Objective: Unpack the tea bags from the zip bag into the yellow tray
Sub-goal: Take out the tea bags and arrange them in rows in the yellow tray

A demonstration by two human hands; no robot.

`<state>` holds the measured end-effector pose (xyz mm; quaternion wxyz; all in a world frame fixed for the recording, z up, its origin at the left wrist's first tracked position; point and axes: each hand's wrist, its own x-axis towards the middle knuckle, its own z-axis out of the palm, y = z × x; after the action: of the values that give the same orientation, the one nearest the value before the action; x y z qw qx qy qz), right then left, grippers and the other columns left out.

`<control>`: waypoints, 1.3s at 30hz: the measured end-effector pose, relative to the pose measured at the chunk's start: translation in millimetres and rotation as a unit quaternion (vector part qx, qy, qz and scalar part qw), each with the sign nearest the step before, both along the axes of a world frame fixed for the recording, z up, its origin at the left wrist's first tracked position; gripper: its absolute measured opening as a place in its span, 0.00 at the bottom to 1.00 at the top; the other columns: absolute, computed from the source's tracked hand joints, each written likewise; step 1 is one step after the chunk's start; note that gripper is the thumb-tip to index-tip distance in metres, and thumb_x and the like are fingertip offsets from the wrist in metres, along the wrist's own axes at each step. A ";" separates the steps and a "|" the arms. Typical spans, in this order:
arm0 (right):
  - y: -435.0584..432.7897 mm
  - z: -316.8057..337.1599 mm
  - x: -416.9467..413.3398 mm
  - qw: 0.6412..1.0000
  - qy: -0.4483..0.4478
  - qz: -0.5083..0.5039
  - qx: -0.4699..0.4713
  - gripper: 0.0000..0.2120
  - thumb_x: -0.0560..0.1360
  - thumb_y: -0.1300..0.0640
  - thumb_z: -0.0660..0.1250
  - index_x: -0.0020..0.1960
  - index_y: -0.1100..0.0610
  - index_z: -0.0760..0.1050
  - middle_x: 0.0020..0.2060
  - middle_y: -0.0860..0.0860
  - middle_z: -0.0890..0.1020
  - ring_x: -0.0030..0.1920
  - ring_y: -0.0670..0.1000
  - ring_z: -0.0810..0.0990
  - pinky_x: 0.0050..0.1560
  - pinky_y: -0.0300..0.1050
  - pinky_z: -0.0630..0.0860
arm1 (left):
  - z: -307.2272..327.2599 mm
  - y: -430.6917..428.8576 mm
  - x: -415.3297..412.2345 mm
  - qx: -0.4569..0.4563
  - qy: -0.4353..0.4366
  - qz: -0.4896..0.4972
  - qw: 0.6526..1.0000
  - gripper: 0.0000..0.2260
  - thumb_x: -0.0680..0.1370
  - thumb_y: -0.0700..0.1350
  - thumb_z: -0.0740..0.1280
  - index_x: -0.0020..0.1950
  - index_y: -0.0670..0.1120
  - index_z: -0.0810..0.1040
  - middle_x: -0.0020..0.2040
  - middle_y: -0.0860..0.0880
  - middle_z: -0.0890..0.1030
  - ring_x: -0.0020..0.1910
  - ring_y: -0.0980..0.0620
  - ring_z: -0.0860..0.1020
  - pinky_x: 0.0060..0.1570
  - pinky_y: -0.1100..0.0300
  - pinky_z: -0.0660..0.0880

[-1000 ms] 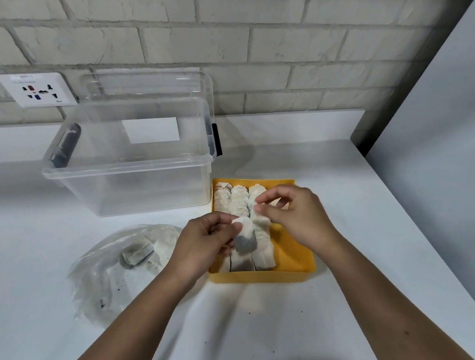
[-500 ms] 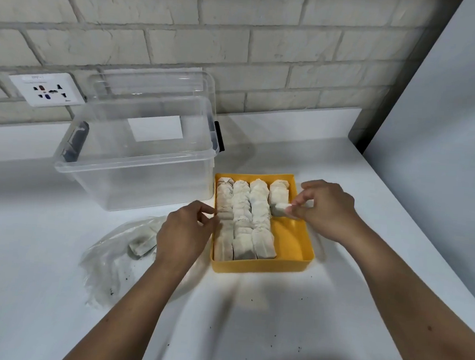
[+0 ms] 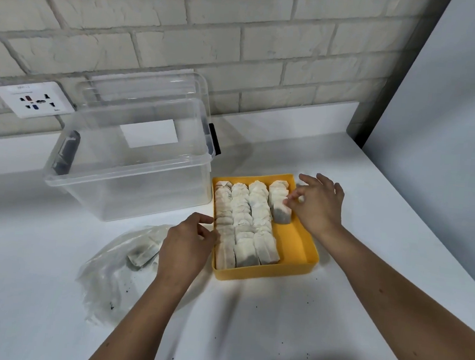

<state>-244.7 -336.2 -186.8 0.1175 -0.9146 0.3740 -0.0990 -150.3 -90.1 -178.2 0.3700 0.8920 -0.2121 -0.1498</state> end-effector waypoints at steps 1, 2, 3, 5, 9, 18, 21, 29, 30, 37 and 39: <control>-0.8 -1.7 2.7 1.000 -0.005 -0.002 -0.011 0.10 0.75 0.43 0.68 0.50 0.46 0.83 0.71 0.45 0.71 0.75 0.53 0.59 0.73 0.57 0.51 | -0.9 0.6 0.6 -0.002 -0.001 0.000 1.000 0.09 0.76 0.48 0.69 0.56 0.54 0.79 0.41 0.56 0.83 0.40 0.50 0.84 0.43 0.47 0.82; -1.4 -3.1 4.9 1.000 -0.010 -0.004 -0.016 0.10 0.75 0.44 0.68 0.50 0.46 0.84 0.71 0.45 0.72 0.75 0.53 0.60 0.73 0.57 0.52 | -1.5 0.4 1.2 -0.004 0.000 0.001 1.000 0.09 0.76 0.47 0.69 0.56 0.54 0.79 0.40 0.56 0.83 0.40 0.50 0.84 0.42 0.47 0.82; -1.6 -4.3 6.9 1.000 -0.014 -0.006 -0.016 0.10 0.75 0.44 0.68 0.50 0.47 0.84 0.70 0.46 0.72 0.74 0.52 0.60 0.73 0.57 0.52 | -2.4 0.4 2.0 -0.007 0.002 0.001 1.000 0.09 0.76 0.47 0.69 0.56 0.54 0.80 0.40 0.56 0.83 0.40 0.50 0.84 0.42 0.47 0.82; -1.8 -5.7 9.2 1.000 -0.008 -0.007 -0.012 0.09 0.74 0.44 0.69 0.49 0.47 0.84 0.70 0.46 0.73 0.74 0.52 0.61 0.73 0.58 0.51 | -3.6 -0.3 3.4 -0.018 0.014 0.004 1.000 0.09 0.76 0.46 0.70 0.55 0.53 0.80 0.39 0.56 0.83 0.39 0.50 0.84 0.43 0.47 0.82; -0.4 -2.9 8.9 1.000 0.000 -0.005 -0.017 0.12 0.73 0.43 0.70 0.52 0.47 0.82 0.70 0.48 0.73 0.74 0.53 0.61 0.74 0.59 0.50 | 0.9 0.6 4.1 -0.062 0.050 0.019 0.997 0.07 0.77 0.43 0.71 0.54 0.49 0.82 0.37 0.53 0.83 0.33 0.53 0.84 0.41 0.51 0.83; 73.0 42.2 -1.8 0.970 -0.194 0.115 0.094 0.05 0.72 0.52 0.73 0.47 0.48 0.82 0.52 0.45 0.82 0.56 0.51 0.76 0.55 0.46 0.71 | 46.7 56.3 31.7 -0.259 0.027 0.107 0.960 0.05 0.79 0.41 0.69 0.50 0.50 0.84 0.37 0.51 0.85 0.37 0.52 0.84 0.43 0.57 0.82; 115.4 52.8 -0.1 0.944 -0.219 0.167 0.179 0.04 0.73 0.54 0.73 0.47 0.49 0.82 0.48 0.43 0.82 0.51 0.44 0.77 0.51 0.38 0.71 | 40.5 83.9 36.5 -0.199 -0.049 0.132 0.970 0.03 0.78 0.49 0.70 0.47 0.54 0.83 0.40 0.56 0.85 0.42 0.57 0.82 0.47 0.56 0.80; 217.7 12.4 14.2 0.881 -0.082 0.345 0.312 0.10 0.78 0.59 0.66 0.58 0.54 0.81 0.54 0.44 0.82 0.53 0.41 0.79 0.55 0.33 0.71 | -8.6 111.0 46.4 0.078 -0.222 -0.067 0.970 0.21 0.81 0.56 0.65 0.73 0.57 0.70 0.63 0.52 0.78 0.58 0.49 0.78 0.54 0.59 0.72; 224.5 4.6 15.6 0.882 -0.041 0.360 0.301 0.12 0.79 0.59 0.64 0.61 0.55 0.79 0.58 0.46 0.80 0.57 0.44 0.78 0.58 0.34 0.70 | -8.7 110.4 45.7 0.102 -0.204 -0.075 0.971 0.22 0.81 0.57 0.63 0.75 0.59 0.67 0.60 0.52 0.79 0.55 0.49 0.78 0.52 0.57 0.74; 234.2 -15.6 23.4 0.916 0.010 0.358 0.182 0.28 0.80 0.63 0.57 0.78 0.54 0.54 0.78 0.48 0.55 0.76 0.52 0.57 0.73 0.44 0.61 | -3.7 131.0 40.7 0.133 -0.234 -0.036 0.962 0.13 0.82 0.60 0.59 0.58 0.57 0.78 0.50 0.55 0.83 0.49 0.50 0.81 0.43 0.57 0.73; 239.5 -16.6 25.0 0.922 0.012 0.346 0.173 0.31 0.80 0.61 0.58 0.79 0.55 0.49 0.78 0.48 0.51 0.76 0.52 0.57 0.73 0.45 0.62 | -2.0 135.4 39.0 0.123 -0.244 -0.016 0.962 0.12 0.82 0.59 0.60 0.57 0.56 0.79 0.50 0.55 0.84 0.48 0.49 0.81 0.42 0.57 0.73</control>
<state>-219.7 -96.7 -203.3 0.2961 -0.9537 0.0473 0.0245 -111.3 45.3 -180.2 0.1920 0.9366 -0.2902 0.0413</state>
